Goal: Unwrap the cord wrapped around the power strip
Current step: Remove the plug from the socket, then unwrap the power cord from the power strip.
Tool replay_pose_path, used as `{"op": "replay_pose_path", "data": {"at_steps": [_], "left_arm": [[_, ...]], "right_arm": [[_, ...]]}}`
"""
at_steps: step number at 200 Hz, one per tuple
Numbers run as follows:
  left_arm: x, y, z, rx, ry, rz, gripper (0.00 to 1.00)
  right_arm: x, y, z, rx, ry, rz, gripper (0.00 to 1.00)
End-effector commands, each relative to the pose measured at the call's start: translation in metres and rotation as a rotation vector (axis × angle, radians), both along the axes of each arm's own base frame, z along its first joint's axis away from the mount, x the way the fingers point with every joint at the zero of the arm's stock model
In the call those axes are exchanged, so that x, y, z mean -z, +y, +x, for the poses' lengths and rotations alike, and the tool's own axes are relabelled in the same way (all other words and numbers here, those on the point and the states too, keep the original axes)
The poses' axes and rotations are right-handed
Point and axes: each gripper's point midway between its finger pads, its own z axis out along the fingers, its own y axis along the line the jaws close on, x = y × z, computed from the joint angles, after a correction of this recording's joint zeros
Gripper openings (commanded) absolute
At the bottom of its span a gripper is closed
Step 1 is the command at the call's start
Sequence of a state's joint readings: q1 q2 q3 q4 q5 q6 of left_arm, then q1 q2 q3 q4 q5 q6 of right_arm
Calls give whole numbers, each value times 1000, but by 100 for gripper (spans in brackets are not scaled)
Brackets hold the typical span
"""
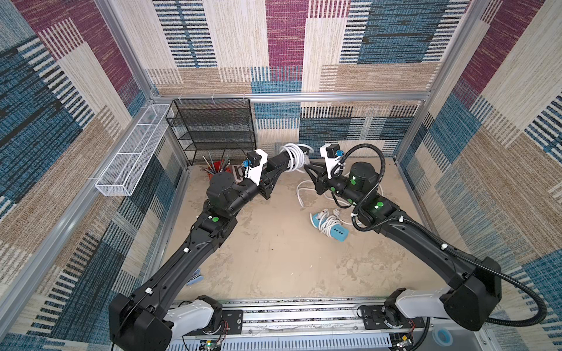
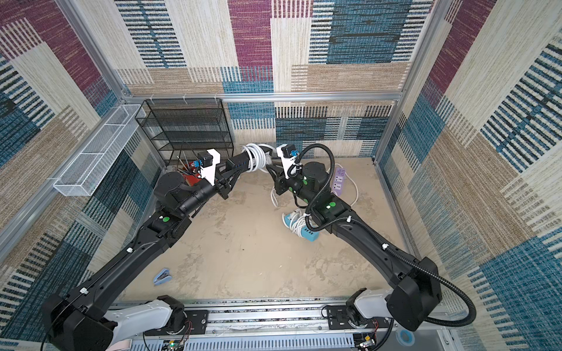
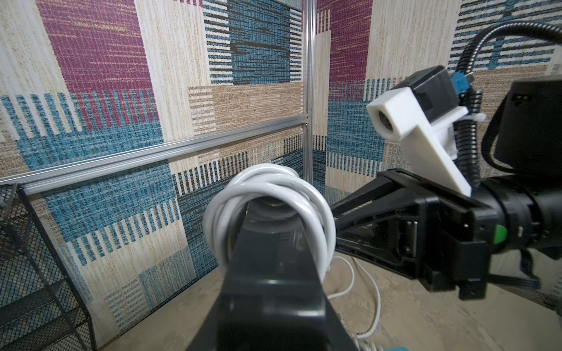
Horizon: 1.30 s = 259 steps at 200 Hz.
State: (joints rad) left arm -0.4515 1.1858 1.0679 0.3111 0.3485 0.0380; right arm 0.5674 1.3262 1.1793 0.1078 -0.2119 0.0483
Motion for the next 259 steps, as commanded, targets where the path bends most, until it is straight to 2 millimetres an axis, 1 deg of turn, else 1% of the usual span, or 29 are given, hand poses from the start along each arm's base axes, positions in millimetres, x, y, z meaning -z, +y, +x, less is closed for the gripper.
{"op": "replay_pose_path", "data": {"at_steps": [1, 25, 42, 102, 121, 146, 169, 197, 204, 231, 249, 259], "left_arm": [[-5, 12, 11, -68, -2, -8, 0], [-7, 18, 14, -71, 4, -20, 0], [-8, 22, 17, -76, 9, -30, 0], [-11, 28, 16, -92, -5, -31, 0], [-13, 31, 16, -106, -16, -32, 0], [-13, 34, 17, -120, -19, -35, 0], [-14, 35, 17, -127, -21, -39, 0], [-17, 37, 18, -118, -20, -57, 0], [-17, 37, 18, -112, -18, -63, 0], [-20, 36, 16, -84, -17, -87, 0], [-21, 34, 14, -65, -16, -92, 0], [-22, 33, 13, -55, -17, -95, 0]], "right_arm": [[-24, -12, -9, -48, -64, 58, 0], [-23, -35, -5, -9, -65, 51, 0], [-22, -42, -5, -4, -60, 47, 0], [-21, -39, -8, -35, -52, 73, 0], [-25, -39, -13, -52, -66, 82, 0], [-24, -32, -27, -130, -90, 77, 0], [-21, -24, -51, -243, -135, 57, 0], [-9, -9, -79, -401, -154, 4, 0], [-4, -4, -83, -427, -153, -13, 0], [20, 21, -90, -502, -123, -78, 0], [36, 36, -86, -518, -93, -104, 0], [41, 41, -84, -523, -85, -109, 0]]}}
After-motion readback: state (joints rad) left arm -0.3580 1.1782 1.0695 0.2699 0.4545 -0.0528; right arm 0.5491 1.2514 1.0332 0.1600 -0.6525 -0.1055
